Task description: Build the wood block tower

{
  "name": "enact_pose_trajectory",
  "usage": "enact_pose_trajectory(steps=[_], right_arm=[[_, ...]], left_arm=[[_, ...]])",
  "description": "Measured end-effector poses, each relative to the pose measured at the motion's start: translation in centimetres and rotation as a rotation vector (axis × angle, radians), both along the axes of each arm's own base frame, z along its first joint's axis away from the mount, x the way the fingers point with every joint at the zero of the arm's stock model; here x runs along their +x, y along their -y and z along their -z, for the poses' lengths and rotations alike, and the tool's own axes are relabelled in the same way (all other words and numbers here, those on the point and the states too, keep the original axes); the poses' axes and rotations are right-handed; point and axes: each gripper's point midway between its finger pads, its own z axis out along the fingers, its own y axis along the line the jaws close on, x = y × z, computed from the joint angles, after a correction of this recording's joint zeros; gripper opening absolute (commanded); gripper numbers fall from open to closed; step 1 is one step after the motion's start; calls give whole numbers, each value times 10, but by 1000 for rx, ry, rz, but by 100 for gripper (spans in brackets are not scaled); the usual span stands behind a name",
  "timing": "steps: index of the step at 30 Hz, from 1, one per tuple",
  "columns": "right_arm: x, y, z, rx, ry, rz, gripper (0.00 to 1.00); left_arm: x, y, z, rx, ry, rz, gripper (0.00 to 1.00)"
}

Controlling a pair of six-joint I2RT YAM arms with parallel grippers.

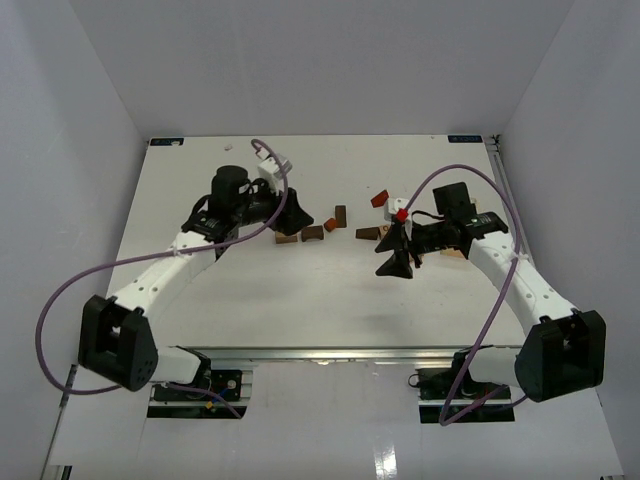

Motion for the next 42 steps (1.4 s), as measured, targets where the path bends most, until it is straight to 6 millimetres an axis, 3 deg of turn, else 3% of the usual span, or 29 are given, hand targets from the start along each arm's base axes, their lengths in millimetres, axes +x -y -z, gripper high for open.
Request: enact_pose_trajectory(steps=[3, 10, 18, 24, 30, 42], right_arm=[[8, 16, -6, 31, 16, 58, 65], [13, 28, -14, 75, 38, 99, 65], [15, 35, -16, 89, 46, 125, 65], [17, 38, -18, 99, 41, 138, 65], [18, 40, -19, 103, 37, 148, 65], [20, 40, -16, 102, 19, 153, 65]], left_arm=[[22, 27, 8, 56, 17, 50, 70], [77, 49, 68, 252, -32, 47, 63], [116, 88, 98, 396, 15, 70, 59], [126, 103, 131, 494, 5, 84, 59], [121, 96, 160, 582, -41, 84, 64], [115, 89, 165, 644, -57, 79, 68]])
